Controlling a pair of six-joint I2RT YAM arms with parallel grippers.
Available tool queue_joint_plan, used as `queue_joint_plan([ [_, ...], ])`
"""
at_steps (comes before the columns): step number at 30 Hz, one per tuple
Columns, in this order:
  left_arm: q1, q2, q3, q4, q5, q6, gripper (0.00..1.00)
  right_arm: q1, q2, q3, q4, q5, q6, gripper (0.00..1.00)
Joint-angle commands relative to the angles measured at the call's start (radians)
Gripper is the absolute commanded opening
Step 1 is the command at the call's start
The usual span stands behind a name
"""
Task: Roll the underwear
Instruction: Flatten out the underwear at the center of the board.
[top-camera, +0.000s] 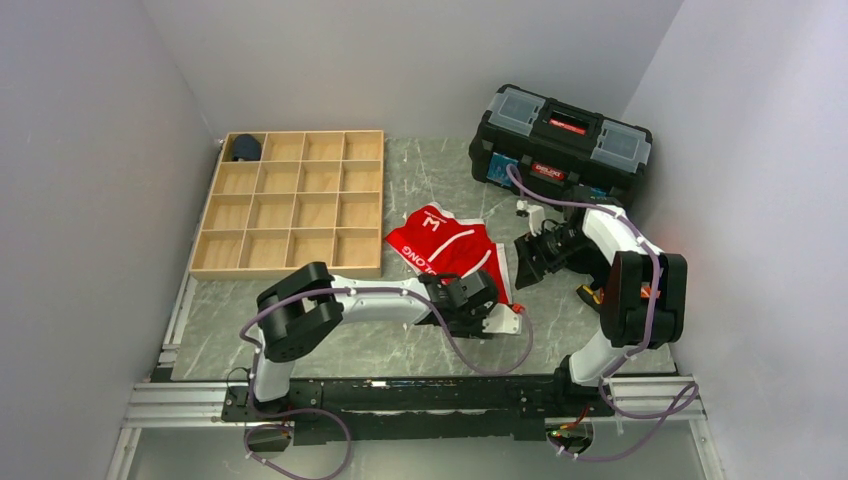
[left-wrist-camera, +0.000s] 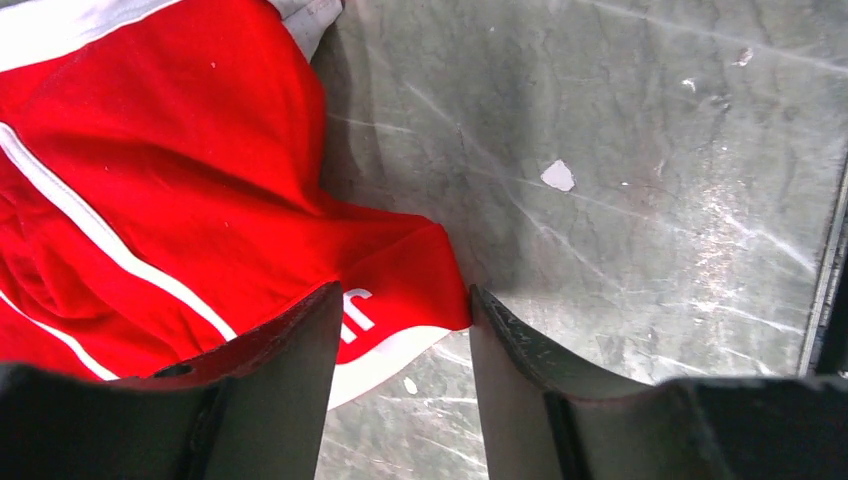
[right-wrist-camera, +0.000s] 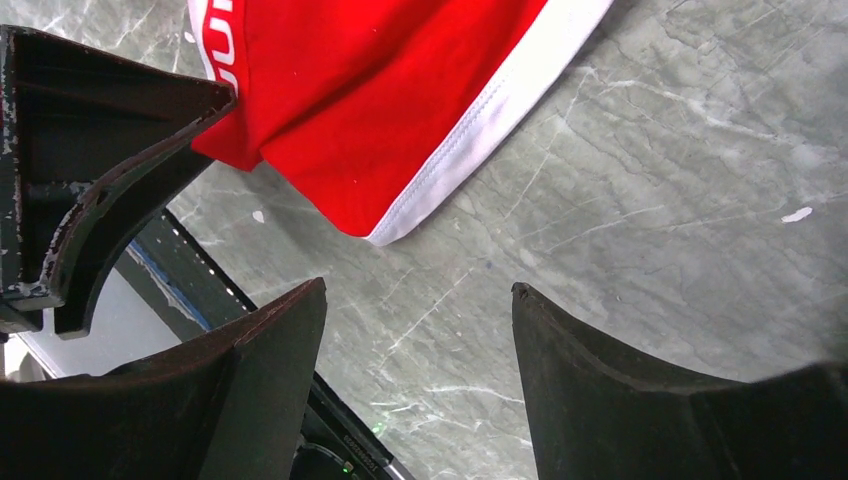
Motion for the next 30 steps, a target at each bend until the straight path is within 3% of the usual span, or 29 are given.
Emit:
queue_joint_plan([
  [1, -0.007, 0.029, 0.050, -0.023, -0.035, 0.022, 0.49, -0.013, -0.027, -0.003, -0.013, -0.040, -0.039, 0.70],
  [3, -0.005, 0.038, 0.051, -0.039, -0.032, 0.016, 0.36, -0.012, -0.024, -0.009, -0.019, -0.050, -0.056, 0.70],
  [6, 0.020, 0.013, 0.037, -0.050, -0.013, -0.003, 0.02, -0.013, -0.018, -0.017, -0.033, -0.068, -0.090, 0.73],
  [13, 0.232, -0.040, 0.143, -0.218, 0.338, -0.125, 0.00, -0.010, -0.030, -0.014, -0.085, -0.166, -0.208, 0.78],
  [18, 0.394, -0.028, 0.211, -0.288, 0.630, -0.206, 0.00, -0.010, -0.088, -0.073, 0.004, -0.229, -0.225, 0.78],
  [24, 0.509, 0.053, 0.291, -0.332, 0.797, -0.271, 0.00, 0.040, -0.212, -0.154, 0.145, -0.240, -0.169, 0.75],
  [30, 0.557, 0.131, 0.372, -0.370, 0.896, -0.307, 0.00, 0.245, -0.355, -0.257, 0.363, -0.058, -0.053, 0.72],
])
